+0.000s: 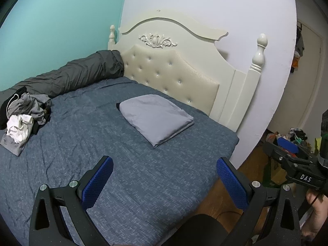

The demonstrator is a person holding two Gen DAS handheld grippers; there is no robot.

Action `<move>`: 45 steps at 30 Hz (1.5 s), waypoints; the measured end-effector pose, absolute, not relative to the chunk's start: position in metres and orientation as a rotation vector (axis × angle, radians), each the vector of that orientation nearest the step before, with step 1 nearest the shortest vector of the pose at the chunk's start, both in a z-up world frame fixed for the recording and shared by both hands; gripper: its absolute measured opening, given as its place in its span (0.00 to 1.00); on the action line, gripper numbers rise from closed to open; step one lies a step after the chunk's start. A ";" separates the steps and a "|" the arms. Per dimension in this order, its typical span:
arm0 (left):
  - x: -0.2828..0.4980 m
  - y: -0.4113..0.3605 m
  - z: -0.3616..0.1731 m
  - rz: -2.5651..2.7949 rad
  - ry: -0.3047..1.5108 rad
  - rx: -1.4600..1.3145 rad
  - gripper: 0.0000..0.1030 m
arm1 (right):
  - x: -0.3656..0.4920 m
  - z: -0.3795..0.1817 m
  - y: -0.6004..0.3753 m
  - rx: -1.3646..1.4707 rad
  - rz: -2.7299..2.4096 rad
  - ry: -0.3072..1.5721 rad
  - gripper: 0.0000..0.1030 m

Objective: Fold clothes

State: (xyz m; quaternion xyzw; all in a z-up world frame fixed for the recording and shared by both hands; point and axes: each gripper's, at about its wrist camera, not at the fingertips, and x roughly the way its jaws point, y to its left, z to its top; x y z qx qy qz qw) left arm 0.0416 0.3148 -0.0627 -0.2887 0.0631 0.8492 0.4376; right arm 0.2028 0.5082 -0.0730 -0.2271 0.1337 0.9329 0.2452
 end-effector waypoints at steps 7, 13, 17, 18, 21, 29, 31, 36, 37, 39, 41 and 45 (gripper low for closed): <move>0.042 0.315 -0.063 2.110 0.155 -0.726 1.00 | 0.204 -0.073 0.508 -0.618 2.544 0.369 1.00; 0.044 0.316 -0.063 2.106 0.164 -0.724 1.00 | 0.205 -0.073 0.509 -0.618 2.546 0.374 1.00; 0.045 0.318 -0.064 2.107 0.171 -0.726 1.00 | 0.206 -0.073 0.509 -0.621 2.546 0.375 1.00; 0.045 0.318 -0.064 2.109 0.173 -0.726 1.00 | 0.206 -0.073 0.509 -0.623 2.547 0.375 1.00; 0.044 0.318 -0.065 2.103 0.170 -0.731 1.00 | 0.205 -0.073 0.510 -0.624 2.548 0.377 1.00; 0.043 0.318 -0.065 2.100 0.164 -0.743 1.00 | 0.204 -0.074 0.510 -0.630 2.548 0.377 1.00; 0.042 0.317 -0.066 2.095 0.159 -0.749 1.00 | 0.204 -0.075 0.509 -0.633 2.545 0.378 1.00; 0.044 0.318 -0.067 2.093 0.168 -0.743 1.00 | 0.203 -0.077 0.510 -0.644 2.544 0.381 1.00; 0.044 0.319 -0.067 2.091 0.166 -0.744 1.00 | 0.202 -0.077 0.510 -0.646 2.544 0.381 1.00; 0.044 0.319 -0.068 2.087 0.162 -0.745 1.00 | 0.202 -0.077 0.510 -0.648 2.543 0.382 1.00; 0.044 0.319 -0.068 2.084 0.161 -0.746 1.00 | 0.202 -0.077 0.511 -0.648 2.542 0.382 1.00; 0.045 0.319 -0.067 2.087 0.161 -0.731 1.00 | 0.202 -0.077 0.512 -0.646 2.541 0.383 1.00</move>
